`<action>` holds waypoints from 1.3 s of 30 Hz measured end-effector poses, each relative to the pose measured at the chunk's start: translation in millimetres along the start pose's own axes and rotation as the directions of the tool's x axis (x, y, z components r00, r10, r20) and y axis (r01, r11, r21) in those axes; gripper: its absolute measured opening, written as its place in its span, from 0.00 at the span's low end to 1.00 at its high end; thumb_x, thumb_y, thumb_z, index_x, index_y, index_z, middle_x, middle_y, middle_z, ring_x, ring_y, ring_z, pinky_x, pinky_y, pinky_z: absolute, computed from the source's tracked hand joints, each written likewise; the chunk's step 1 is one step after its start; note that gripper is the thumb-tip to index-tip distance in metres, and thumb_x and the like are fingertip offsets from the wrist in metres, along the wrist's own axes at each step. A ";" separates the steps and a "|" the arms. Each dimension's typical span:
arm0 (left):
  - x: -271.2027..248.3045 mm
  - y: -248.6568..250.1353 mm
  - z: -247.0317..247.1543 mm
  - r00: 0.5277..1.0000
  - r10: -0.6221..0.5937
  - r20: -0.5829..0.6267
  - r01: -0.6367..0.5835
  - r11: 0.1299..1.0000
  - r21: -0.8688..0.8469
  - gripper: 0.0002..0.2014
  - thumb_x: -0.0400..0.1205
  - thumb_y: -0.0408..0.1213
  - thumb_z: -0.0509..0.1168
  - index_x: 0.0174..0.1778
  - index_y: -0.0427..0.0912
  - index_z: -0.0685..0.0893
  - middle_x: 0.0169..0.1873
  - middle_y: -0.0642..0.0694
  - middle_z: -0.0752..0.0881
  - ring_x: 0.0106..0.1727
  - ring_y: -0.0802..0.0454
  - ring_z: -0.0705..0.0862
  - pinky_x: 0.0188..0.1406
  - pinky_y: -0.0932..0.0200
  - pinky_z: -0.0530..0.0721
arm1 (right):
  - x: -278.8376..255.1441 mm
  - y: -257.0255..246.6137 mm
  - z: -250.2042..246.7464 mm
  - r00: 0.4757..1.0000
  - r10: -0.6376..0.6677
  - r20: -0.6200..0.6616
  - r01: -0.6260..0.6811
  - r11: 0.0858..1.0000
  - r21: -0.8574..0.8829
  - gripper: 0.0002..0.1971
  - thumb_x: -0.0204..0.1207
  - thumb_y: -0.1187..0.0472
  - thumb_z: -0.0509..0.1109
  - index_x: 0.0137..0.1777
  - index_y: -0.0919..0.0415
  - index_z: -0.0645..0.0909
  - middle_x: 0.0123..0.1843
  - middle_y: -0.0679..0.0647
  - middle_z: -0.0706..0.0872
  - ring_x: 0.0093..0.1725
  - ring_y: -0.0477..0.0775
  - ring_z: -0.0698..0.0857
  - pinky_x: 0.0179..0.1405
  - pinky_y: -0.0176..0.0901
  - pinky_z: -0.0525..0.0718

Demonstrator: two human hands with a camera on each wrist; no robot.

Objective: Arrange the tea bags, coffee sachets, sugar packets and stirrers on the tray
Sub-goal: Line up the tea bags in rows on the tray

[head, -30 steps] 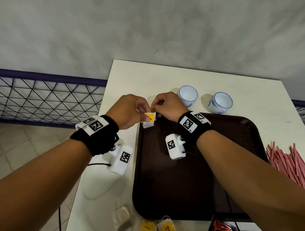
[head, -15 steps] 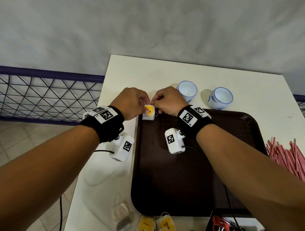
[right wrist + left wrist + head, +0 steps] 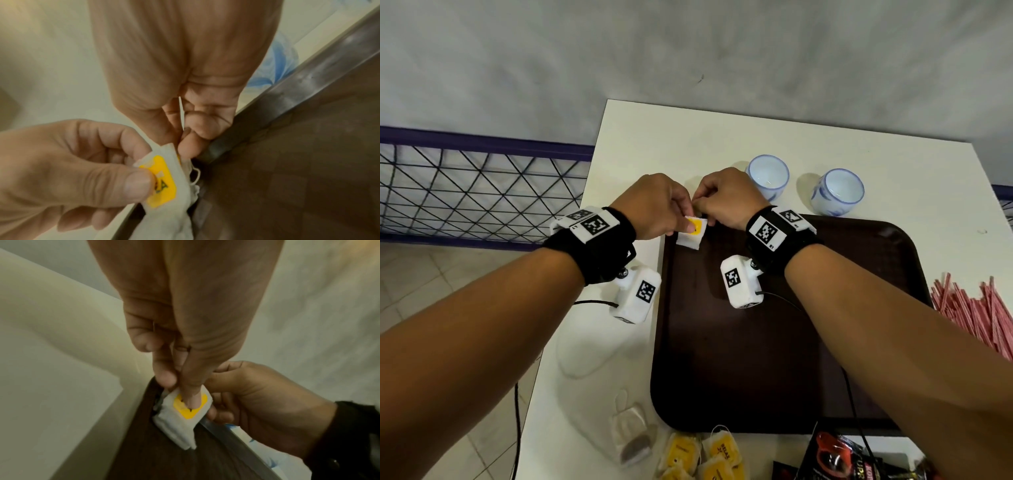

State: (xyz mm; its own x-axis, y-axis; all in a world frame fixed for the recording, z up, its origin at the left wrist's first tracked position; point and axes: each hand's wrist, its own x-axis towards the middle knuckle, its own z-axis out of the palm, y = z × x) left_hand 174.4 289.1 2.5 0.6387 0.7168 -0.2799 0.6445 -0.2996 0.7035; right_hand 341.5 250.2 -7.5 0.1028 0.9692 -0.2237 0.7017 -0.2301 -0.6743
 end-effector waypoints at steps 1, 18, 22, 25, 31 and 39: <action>1.1 -1.1 0.8 0.999 0.000 -0.032 0.000 1.000 0.020 0.07 0.72 0.38 0.81 0.39 0.44 0.90 0.33 0.45 0.90 0.28 0.58 0.83 0.31 0.71 0.77 | 0.0 0.2 0.3 1.000 0.003 0.001 -0.003 1.000 0.001 0.04 0.70 0.65 0.72 0.39 0.61 0.88 0.22 0.49 0.86 0.27 0.50 0.89 0.36 0.40 0.86; -164.9 -27.0 9.1 0.990 -0.087 -0.107 0.098 0.990 0.101 0.08 0.76 0.49 0.77 0.43 0.53 0.87 0.37 0.57 0.88 0.36 0.62 0.86 0.39 0.71 0.79 | -154.4 -26.3 6.2 0.978 -0.175 0.111 0.177 0.984 -0.006 0.02 0.73 0.60 0.78 0.45 0.55 0.90 0.36 0.43 0.88 0.35 0.36 0.83 0.39 0.24 0.76; -234.0 -43.9 48.6 0.982 -0.184 0.037 0.182 0.982 0.040 0.15 0.69 0.62 0.75 0.40 0.56 0.86 0.38 0.56 0.86 0.38 0.61 0.85 0.44 0.54 0.86 | -222.7 -16.6 43.5 0.931 -0.152 0.332 0.178 0.983 -0.049 0.03 0.74 0.57 0.78 0.46 0.51 0.91 0.40 0.42 0.88 0.36 0.37 0.83 0.40 0.29 0.79; -255.5 -44.2 68.7 0.977 -0.205 0.065 0.203 0.978 0.041 0.30 0.59 0.75 0.71 0.48 0.59 0.84 0.43 0.58 0.82 0.39 0.62 0.83 0.42 0.56 0.84 | -252.5 -6.5 57.2 0.924 -0.101 0.369 0.148 0.984 -0.100 0.03 0.75 0.55 0.76 0.47 0.50 0.89 0.42 0.43 0.86 0.38 0.40 0.84 0.42 0.42 0.85; -255.9 -41.1 88.6 0.982 -0.179 0.058 0.169 0.976 0.140 0.21 0.67 0.57 0.81 0.52 0.57 0.85 0.47 0.59 0.76 0.41 0.62 0.80 0.43 0.61 0.80 | -277.3 -0.4 57.1 0.959 0.008 0.284 0.055 0.976 -0.213 0.08 0.74 0.50 0.75 0.50 0.48 0.85 0.43 0.42 0.82 0.39 0.42 0.83 0.43 0.50 0.86; -257.6 -34.1 93.0 0.981 -0.176 0.076 0.167 0.979 0.114 0.18 0.70 0.43 0.82 0.52 0.53 0.85 0.49 0.56 0.79 0.43 0.57 0.81 0.45 0.57 0.81 | -287.6 -1.1 49.2 0.923 0.294 0.248 -0.205 0.922 -0.328 0.19 0.76 0.41 0.71 0.35 0.56 0.86 0.27 0.51 0.85 0.28 0.49 0.85 0.29 0.45 0.82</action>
State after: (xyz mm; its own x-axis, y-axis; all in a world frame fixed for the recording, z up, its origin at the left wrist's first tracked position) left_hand 27.1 56.1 -10.1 0.5456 0.7081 -0.4482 0.7856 -0.2459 0.5678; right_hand 276.5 -32.5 22.9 0.1262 0.8053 -0.5793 0.8573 -0.3823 -0.3447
